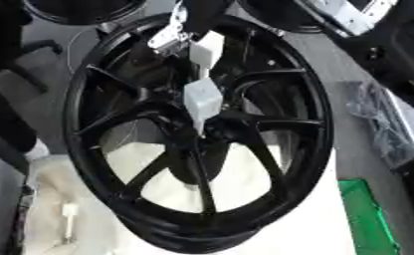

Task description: Pull the pin out of the wheel hub.

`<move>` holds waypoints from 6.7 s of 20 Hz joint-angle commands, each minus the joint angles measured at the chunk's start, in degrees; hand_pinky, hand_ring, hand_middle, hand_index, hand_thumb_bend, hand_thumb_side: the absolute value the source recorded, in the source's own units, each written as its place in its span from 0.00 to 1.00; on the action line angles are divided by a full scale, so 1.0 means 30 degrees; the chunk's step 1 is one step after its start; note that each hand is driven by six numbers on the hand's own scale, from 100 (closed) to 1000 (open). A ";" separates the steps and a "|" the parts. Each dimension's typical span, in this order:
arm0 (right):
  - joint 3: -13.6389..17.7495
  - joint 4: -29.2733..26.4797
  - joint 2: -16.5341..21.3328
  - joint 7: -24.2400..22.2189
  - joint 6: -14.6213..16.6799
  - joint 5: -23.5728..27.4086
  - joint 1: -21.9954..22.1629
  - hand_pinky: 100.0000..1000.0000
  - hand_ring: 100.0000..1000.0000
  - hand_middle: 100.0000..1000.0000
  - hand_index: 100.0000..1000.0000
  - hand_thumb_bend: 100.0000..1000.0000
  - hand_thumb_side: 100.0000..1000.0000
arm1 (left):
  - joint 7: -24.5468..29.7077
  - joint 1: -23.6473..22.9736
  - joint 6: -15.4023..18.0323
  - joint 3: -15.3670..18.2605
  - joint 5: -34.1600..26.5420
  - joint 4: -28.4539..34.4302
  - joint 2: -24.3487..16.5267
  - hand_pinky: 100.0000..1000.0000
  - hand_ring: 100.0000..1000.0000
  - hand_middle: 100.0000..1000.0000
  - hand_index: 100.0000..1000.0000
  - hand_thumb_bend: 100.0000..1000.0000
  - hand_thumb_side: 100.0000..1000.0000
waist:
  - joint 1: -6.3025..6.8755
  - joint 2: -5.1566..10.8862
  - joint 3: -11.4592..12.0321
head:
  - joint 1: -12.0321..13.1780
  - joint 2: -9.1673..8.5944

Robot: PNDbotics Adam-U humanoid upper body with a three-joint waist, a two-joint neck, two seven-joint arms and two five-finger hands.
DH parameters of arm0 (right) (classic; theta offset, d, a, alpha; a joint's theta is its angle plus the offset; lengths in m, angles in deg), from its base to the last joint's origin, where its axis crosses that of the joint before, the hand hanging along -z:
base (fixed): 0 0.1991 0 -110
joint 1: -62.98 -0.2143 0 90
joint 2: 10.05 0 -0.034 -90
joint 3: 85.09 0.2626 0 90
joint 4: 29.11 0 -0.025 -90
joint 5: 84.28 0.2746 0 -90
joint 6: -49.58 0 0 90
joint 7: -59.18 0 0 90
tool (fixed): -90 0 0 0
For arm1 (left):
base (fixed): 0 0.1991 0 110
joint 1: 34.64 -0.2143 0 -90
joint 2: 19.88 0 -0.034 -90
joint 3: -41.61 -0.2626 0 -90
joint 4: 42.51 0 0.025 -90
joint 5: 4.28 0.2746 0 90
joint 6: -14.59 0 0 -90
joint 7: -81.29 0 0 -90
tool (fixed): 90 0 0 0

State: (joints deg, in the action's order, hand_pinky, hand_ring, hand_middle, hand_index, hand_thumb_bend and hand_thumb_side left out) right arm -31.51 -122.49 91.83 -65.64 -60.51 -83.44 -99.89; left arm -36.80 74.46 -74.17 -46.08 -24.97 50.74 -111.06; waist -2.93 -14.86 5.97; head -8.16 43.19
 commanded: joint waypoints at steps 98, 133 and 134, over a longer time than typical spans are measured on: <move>-0.0140 -0.0126 0.2170 -0.2048 0.1453 -0.2402 0.4120 0.65 0.50 0.51 0.61 0.22 0.00 | 0.0567 0.0729 -0.0099 -0.0156 -0.0185 0.0358 -0.0527 0.65 0.68 0.71 0.73 0.32 0.67 | 0.0147 0.0293 0.0482 | 0.0150 0.0309; 0.6237 -0.4373 0.5703 0.2529 -0.0846 0.1541 0.6230 0.61 0.43 0.44 0.53 0.15 0.00 | 0.0653 0.0715 -0.0121 -0.0070 -0.0127 0.0365 -0.0497 0.65 0.69 0.71 0.73 0.32 0.68 | 0.0089 0.0377 0.0379 | 0.0318 0.0094; 0.6728 -0.4225 0.5877 0.2832 -0.0894 0.1791 0.6569 0.61 0.43 0.44 0.53 0.14 0.00 | 0.0625 0.0713 -0.0109 -0.0041 -0.0131 0.0371 -0.0493 0.65 0.69 0.71 0.73 0.32 0.68 | 0.0102 0.0368 0.0352 | 0.0358 0.0076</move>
State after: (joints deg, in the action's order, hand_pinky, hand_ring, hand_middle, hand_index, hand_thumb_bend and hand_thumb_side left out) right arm -13.90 -134.86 107.15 -58.34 -62.99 -79.13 -79.48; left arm -34.79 75.95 -74.64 -46.75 -25.50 50.77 -111.11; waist -2.92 -14.94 7.07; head -7.33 43.71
